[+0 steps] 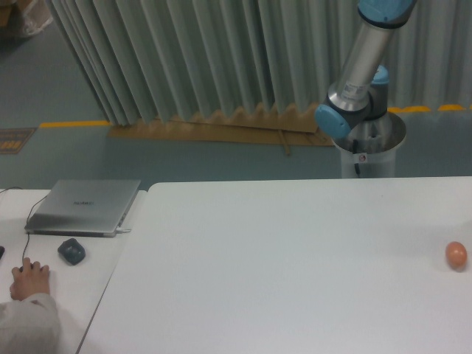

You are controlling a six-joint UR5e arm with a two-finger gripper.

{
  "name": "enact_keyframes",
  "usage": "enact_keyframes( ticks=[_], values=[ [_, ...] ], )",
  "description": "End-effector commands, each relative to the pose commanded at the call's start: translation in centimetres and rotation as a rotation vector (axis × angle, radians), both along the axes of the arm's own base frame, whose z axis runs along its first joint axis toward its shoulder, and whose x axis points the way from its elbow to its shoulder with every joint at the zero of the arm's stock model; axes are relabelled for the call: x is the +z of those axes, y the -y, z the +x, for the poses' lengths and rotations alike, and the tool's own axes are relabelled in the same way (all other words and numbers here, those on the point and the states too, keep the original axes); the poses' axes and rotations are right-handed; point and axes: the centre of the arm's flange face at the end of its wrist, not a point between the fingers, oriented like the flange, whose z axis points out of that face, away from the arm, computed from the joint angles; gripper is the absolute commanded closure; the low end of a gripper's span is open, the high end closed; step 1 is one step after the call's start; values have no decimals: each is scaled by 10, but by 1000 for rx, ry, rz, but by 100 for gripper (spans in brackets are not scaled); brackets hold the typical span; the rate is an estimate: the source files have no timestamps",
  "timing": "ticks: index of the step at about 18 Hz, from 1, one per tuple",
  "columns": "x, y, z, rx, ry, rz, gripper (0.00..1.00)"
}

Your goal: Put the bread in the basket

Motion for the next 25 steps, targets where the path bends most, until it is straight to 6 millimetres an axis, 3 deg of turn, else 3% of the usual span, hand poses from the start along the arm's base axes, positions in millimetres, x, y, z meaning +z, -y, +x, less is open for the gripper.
enact_keyframes(
  ticks=[2, 4, 9, 12, 14, 19, 25],
  values=[
    [-2, -2, 1, 8, 3, 7, 40],
    [-1, -3, 0, 43, -11, 17, 0],
    [5, -13, 5, 85, -14, 24, 0],
    [12, -40, 18, 207, 1, 33, 0],
    [15, -47, 24, 240, 18, 41, 0],
    [21, -85, 46, 369, 74, 152, 0],
    [33, -154, 91, 439, 97, 161, 0]
  ],
)
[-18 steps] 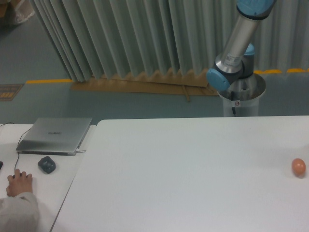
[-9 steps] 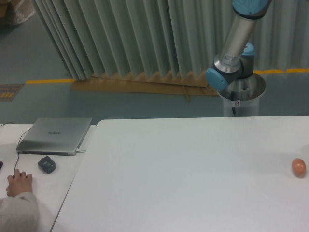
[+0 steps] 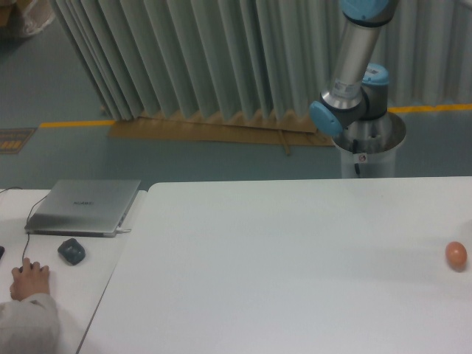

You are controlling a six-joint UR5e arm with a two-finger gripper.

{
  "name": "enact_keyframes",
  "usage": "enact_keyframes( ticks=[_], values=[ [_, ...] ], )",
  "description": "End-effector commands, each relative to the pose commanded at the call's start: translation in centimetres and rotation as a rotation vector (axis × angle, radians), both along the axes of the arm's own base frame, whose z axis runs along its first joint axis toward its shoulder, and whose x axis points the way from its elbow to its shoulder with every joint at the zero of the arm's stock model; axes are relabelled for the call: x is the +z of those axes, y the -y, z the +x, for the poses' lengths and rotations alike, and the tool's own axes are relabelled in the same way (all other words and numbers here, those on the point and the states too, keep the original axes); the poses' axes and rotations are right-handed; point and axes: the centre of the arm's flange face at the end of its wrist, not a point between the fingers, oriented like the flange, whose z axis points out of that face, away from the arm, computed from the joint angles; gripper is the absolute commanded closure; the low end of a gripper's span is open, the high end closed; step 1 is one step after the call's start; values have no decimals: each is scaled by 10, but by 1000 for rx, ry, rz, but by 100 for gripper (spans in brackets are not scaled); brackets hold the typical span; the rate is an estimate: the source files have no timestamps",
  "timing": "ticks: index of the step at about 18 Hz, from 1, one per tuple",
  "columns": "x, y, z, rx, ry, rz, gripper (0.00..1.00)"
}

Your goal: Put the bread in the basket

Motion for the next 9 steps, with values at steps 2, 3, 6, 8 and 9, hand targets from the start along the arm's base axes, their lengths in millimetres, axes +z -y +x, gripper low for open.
enact_keyframes(
  ticks=[2, 3, 6, 8, 9],
  values=[
    [8, -13, 19, -22, 2, -4, 0],
    [4, -26, 33, -42, 5, -35, 0],
    [8, -42, 51, -37, -15, -80, 0],
    [14, -51, 64, -51, -25, -82, 0],
    [14, -52, 68, -43, -20, -83, 0]
  ],
)
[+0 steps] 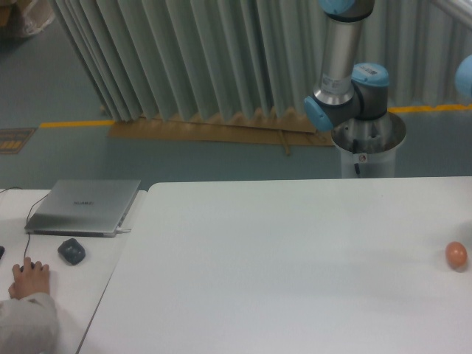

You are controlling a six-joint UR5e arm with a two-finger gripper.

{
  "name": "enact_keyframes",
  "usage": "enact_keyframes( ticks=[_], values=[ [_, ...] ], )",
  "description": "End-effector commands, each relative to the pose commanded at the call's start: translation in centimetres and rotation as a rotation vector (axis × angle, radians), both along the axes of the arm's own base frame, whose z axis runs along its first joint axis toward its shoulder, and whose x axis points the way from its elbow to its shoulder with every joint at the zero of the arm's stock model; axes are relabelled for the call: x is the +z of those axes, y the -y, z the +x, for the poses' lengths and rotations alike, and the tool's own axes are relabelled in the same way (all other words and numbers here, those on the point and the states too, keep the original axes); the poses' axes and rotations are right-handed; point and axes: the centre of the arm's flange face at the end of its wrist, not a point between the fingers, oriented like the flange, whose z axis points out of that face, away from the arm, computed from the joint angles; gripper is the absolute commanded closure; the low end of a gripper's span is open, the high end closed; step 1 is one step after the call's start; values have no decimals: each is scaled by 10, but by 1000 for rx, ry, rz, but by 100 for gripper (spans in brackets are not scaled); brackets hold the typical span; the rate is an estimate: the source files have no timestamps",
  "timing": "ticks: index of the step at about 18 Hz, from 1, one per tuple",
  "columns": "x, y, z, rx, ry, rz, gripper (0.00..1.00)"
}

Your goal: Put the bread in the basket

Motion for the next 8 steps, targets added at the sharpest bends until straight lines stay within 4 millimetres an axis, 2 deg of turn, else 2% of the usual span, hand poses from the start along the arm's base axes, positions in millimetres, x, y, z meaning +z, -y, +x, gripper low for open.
enact_keyframes(
  ticks=[1, 5, 8],
  values=[
    [-5, -6, 8, -2, 13, -4, 0],
    [-5, -14, 37, -29, 35, 1, 0],
    [-4, -16, 39, -32, 35, 1, 0]
  ],
)
